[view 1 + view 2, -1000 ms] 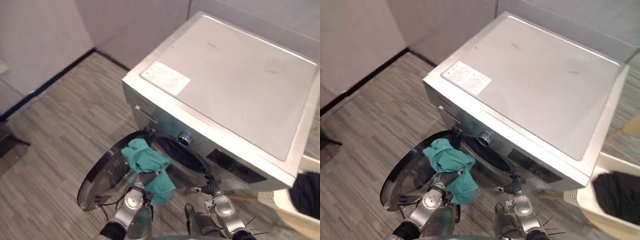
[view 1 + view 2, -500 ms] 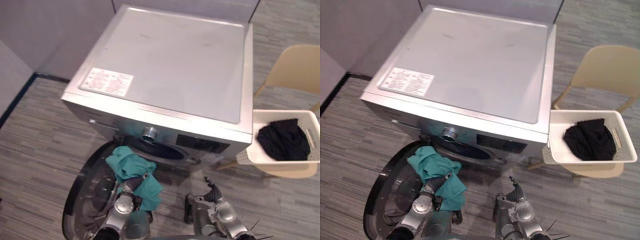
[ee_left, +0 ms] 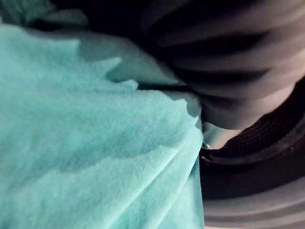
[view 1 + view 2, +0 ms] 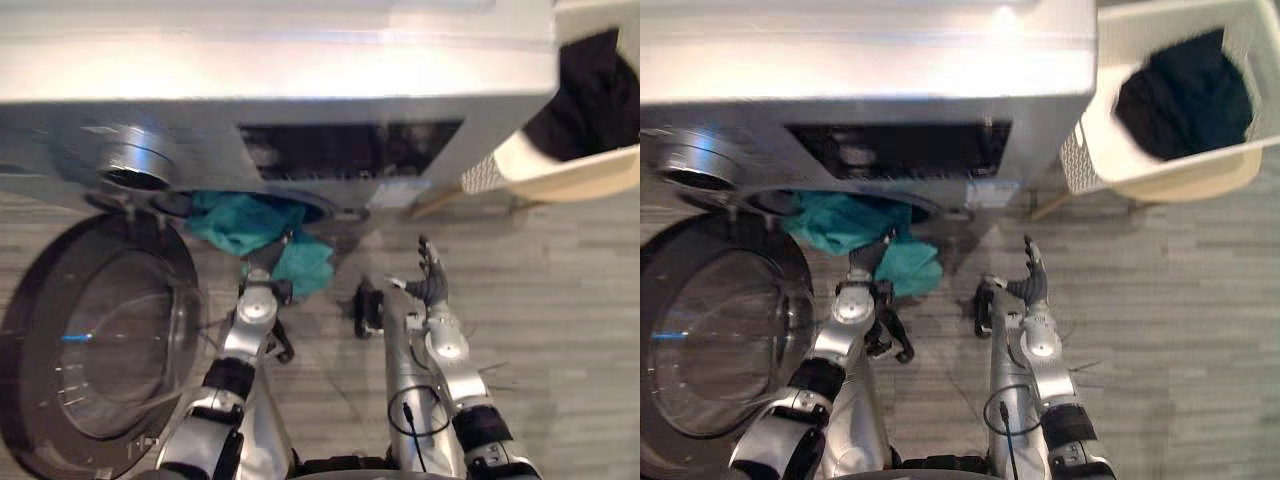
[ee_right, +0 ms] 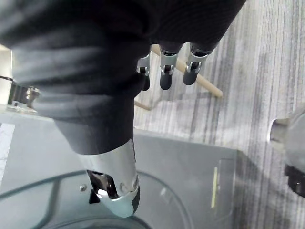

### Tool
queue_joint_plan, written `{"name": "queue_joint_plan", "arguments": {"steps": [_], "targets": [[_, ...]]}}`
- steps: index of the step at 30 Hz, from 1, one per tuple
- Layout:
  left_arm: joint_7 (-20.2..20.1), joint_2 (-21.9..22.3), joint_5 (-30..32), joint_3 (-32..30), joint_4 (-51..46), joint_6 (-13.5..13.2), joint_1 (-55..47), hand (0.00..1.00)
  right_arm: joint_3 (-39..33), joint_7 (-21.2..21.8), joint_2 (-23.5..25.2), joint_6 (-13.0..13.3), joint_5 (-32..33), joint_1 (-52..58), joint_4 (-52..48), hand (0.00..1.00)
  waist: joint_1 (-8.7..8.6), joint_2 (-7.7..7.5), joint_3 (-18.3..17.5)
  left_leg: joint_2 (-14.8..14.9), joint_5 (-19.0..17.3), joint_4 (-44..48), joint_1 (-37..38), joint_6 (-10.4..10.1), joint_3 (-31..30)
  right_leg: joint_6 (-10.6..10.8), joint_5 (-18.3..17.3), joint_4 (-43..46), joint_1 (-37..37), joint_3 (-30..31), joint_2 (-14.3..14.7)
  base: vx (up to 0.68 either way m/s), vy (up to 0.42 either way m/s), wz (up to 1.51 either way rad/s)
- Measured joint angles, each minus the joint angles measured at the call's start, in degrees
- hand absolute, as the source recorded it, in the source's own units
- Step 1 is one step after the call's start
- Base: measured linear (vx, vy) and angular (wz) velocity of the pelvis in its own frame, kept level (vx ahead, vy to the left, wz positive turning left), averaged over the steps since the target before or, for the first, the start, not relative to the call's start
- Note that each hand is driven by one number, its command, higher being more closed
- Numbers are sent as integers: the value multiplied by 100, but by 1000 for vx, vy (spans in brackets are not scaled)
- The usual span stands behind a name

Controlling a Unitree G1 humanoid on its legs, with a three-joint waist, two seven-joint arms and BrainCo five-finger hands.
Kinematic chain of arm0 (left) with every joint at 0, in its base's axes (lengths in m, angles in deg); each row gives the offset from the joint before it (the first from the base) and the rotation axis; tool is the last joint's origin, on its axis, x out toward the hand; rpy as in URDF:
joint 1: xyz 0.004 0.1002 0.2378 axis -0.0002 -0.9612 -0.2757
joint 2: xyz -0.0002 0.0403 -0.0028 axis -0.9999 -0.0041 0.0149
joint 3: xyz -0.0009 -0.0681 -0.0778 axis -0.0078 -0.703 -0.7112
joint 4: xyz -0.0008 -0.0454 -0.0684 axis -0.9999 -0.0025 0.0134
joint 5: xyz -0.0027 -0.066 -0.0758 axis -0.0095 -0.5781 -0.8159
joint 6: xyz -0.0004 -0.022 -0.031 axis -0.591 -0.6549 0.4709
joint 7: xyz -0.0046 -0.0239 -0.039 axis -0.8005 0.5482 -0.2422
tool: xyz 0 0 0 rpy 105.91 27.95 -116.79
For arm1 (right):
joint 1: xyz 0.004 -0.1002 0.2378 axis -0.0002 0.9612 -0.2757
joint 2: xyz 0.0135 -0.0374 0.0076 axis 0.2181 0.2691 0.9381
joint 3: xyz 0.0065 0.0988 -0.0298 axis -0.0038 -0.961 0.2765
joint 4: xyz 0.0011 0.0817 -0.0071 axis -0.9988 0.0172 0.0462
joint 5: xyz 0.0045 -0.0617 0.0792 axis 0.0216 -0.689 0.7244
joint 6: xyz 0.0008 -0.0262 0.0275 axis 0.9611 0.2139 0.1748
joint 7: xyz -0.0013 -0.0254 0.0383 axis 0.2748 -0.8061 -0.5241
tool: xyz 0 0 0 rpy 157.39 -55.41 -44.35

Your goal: Pick up the laundry basket with both hands and put the clothes into the washing machine.

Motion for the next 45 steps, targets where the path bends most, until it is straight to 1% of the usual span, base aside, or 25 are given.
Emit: {"name": "queue_joint_plan", "arguments": {"steps": [3,5,7,8,10,11,12,14,15,17,18,19,20,22,25,27,29,32,34,35,36,38,40,42,45], "targets": [[118,-173,0,-61,-335,26,740,100,-7,-104,39,62,53,-121,-400,0,6,-1,87,79,-95,579,-767,2,-248,-93,52,517,-679,-49,-15,-53,-53,3],[154,-538,0,-102,-365,78,1561,100,-6,-119,97,98,54,-255,-798,0,-2,-11,186,79,-124,954,-1318,37,-410,-138,27,870,-1180,-57,-37,-21,-54,1],[229,-827,-3,-206,-357,140,2211,100,-4,-113,102,153,53,-275,-1089,0,-31,-44,232,75,-148,1162,-1678,74,-486,-159,13,1081,-1515,-66,-86,-18,-40,6],[238,-922,-7,-255,-349,151,2427,100,-2,-100,111,200,53,-268,-1145,0,-54,-44,234,71,-149,1221,-1800,78,-528,-163,12,1142,-1613,-80,-110,-4,-34,11],[254,-1320,-50,-271,-268,155,3193,100,1,-68,147,317,46,-216,-1322,0,-95,-66,248,60,-160,1398,-2141,103,-627,-171,15,1294,-1882,-106,-140,-1,-22,8],[255,-1405,-51,-266,-216,154,3366,100,0,-49,147,335,42,-213,-1339,0,-112,-69,250,53,-163,1425,-2204,108,-649,-168,13,1316,-1927,-114,-151,-2,-8,5],[256,-1533,-51,-250,-27,162,3748,100,1,-2,177,338,39,-206,-1400,0,-134,-74,252,33,-164,1450,-2308,113,-682,-160,9,1325,-2003,-134,-171,-3,-5,9],[264,-1655,23,-221,216,239,4238,100,-1,48,209,416,29,-161,-1518,0,-175,-120,270,-14,-161,1451,-2408,117,-691,-160,11,1327,-2084,-136,-202,-5,-6,7],[263,-1689,115,-205,365,296,4494,0,1,67,215,481,29,-100,-1594,0,-176,-128,273,-13,-161,1454,-2470,117,-707,-160,11,1319,-2122,-150,-205,0,0,0],[268,-1792,364,-160,572,404,4836,0,0,182,222,555,29,-5,-1769,0,-178,-133,272,-14,-160,1466,-2580,119,-735,-160,14,1307,-2201,-173,-205,16,-2,-3],[279,-1901,563,-153,779,511,4993,0,6,243,229,568,28,-12,-1791,0,-206,-134,272,-13,-164,1532,-2627,130,-784,-168,18,1330,-2211,-201,-191,38,5,-7],[340,-1957,772,-154,848,638,5125,0,4,289,232,636,28,38,-1878,0,-215,-135,272,-15,-167,1550,-2687,137,-802,-156,15,1333,-2243,-211,-189,26,5,-5],[365,-1978,847,-156,848,668,5173,0,3,298,229,668,28,64,-1914,0,-222,-137,272,-17,-167,1549,-2721,137,-805,-150,20,1331,-2272,-214,-194,0,0,0],[484,-2075,1191,-155,848,794,5247,0,3,394,223,761,30,179,-1945,0,-223,-185,284,-18,-166,1549,-2796,136,-812,-136,29,1329,-2339,-221,-206,0,0,0],[475,-2156,1480,-137,898,921,5256,0,3,430,215,760,33,258,-1945,0,-216,-220,297,-27,-160,1554,-2839,143,-834,-135,33,1337,-2358,-233,-225,11,-11,2],[420,-2158,2317,77,1081,1080,5256,0,-7,510,201,761,43,272,-1950,0,-179,-224,296,-40,-158,1579,-2856,146,-859,-136,33,1369,-2356,-243,-248,37,-28,6],[227,-2117,3033,235,1289,1223,5254,0,-10,562,185,765,58,274,-1950,0,-187,-230,298,-129,-141,1594,-2867,177,-865,-135,29,1419,-2356,-243,-321,35,-19,13],[-108,-2045,3460,238,1450,1282,5238,0,-4,685,185,766,160,280,-1954,0,-181,-239,300,-148,-129,1597,-2873,198,-881,-141,32,1434,-2335,-244,-344,28,-19,10],[-465,-2036,3582,247,1456,1327,5199,0,-11,800,158,764,219,320,-1954,0,-202,-238,300,-234,-114,1594,-2851,225,-907,-138,22,1470,-2272,-247,-424,37,-17,18],[-533,-2035,3591,263,1455,1327,5182,0,-10,814,143,764,225,342,-1958,0,-202,-241,298,-243,-107,1595,-2833,235,-909,-138,21,1480,-2251,-232,-423,35,-21,23],[-697,-2036,3572,293,1454,1314,5122,0,-14,889,116,758,286,389,-1963,0,-193,-241,298,-268,-100,1589,-2784,248,-908,-134,16,1503,-2200,-194,-423,32,-28,23],[-892,-2047,3548,302,1443,1270,4963,0,-16,917,83,740,334,421,-1965,0,-180,-241,296,-344,-98,1552,-2695,249,-901,-53,-39,1509,-2116,-114,-419,25,-29,19],[-1271,-2174,3302,463,1431,1213,4724,0,-21,992,83,706,359,427,-1965,0,-140,-248,286,-346,-98,1515,-2569,251,-895,-46,-58,1468,-1978,-117,-419,15,-38,5],[-1455,-2221,3097,504,1387,1142,4627,0,-29,1065,81,687,369,433,-1964,0,-135,-251,281,-369,-82,1413,-2505,269,-869,-46,-57,1384,-1891,-123,-418,6,-43,9],[-1469,-2230,2868,485,1168,1109,4435,0,-19,1132,81,597,368,503,-1962,0,-117,-272,256,-394,-47,1310,-2331,293,-851,-45,-58,1296,-1719,-137,-419,15,-54,6]]}}
